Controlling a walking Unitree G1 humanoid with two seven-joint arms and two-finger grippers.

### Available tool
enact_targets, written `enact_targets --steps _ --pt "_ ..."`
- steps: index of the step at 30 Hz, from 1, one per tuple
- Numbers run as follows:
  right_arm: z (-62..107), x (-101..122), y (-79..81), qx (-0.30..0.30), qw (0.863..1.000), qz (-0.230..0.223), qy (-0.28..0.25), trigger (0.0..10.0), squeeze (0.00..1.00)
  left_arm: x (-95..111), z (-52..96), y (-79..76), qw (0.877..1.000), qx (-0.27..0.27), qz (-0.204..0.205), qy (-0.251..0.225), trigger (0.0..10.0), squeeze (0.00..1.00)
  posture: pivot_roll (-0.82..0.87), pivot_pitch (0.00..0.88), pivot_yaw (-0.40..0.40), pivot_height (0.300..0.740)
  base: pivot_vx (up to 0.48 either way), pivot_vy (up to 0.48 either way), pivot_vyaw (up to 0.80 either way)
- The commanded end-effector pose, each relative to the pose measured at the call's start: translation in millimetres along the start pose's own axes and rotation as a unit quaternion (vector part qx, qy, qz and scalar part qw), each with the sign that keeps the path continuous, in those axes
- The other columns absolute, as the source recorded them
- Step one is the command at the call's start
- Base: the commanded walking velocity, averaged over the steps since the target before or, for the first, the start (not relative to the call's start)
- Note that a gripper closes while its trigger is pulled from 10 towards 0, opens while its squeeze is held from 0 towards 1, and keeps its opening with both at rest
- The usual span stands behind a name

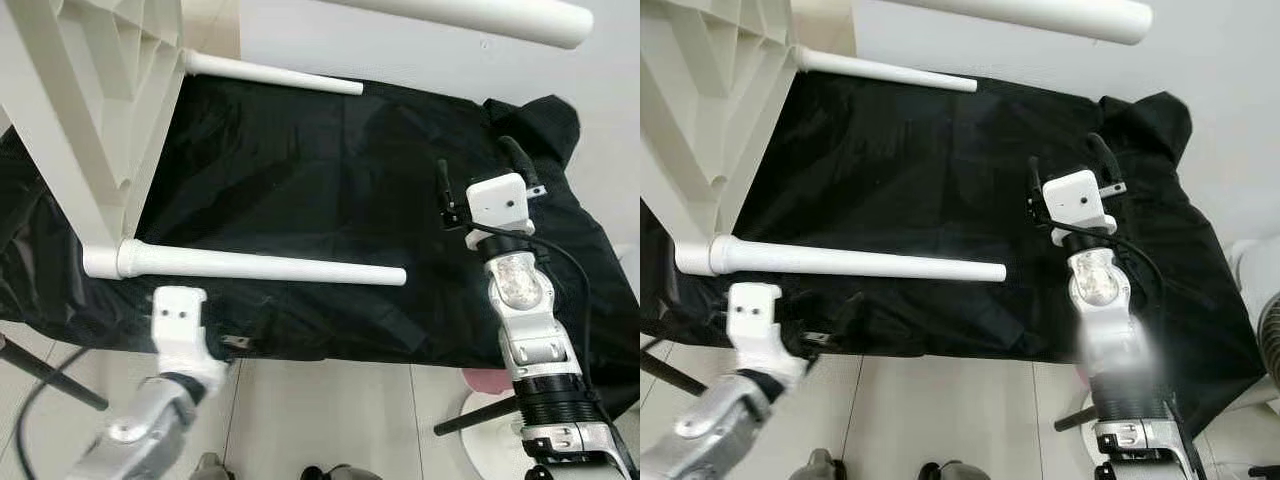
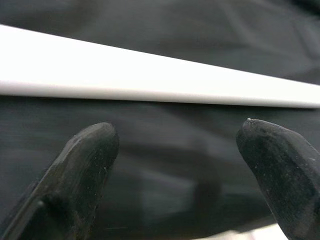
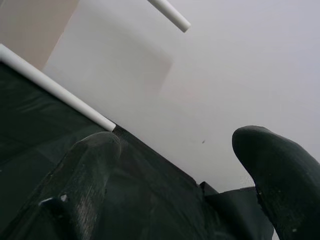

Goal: Building children table

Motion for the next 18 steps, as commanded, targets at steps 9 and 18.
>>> enact_targets --steps 9,18 --pt "3.7 -2 0.6 -0.008 1.0 0.014 -0.005 10.0 0.0 5 -3.5 12.3 0.997 -0.067 0.038 -0.02 10.0 0.0 0.08 0.156 -0.091 0.74 0.0 0.0 0.0" --pt "0.8 19 11.9 -0.005 0.995 0.075 -0.07 10.0 0.0 -1 -10.0 29.0 0.99 -0.02 0.135 -0.035 10.0 0.0 0.08 0.153 -0.079 0.74 0.0 0.0 0.0"
Point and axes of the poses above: a point about 5 cm out from each wrist's last joint towards the gripper, its own z axis pointing back from the gripper into the wrist, its own x axis along the axis of the wrist's last joint, y = z × x, the point moved 2 cm from there along -z, pointing out of the wrist towards the gripper, and after that the axes turned 6 degrees about -z, right-handed, at the moved point
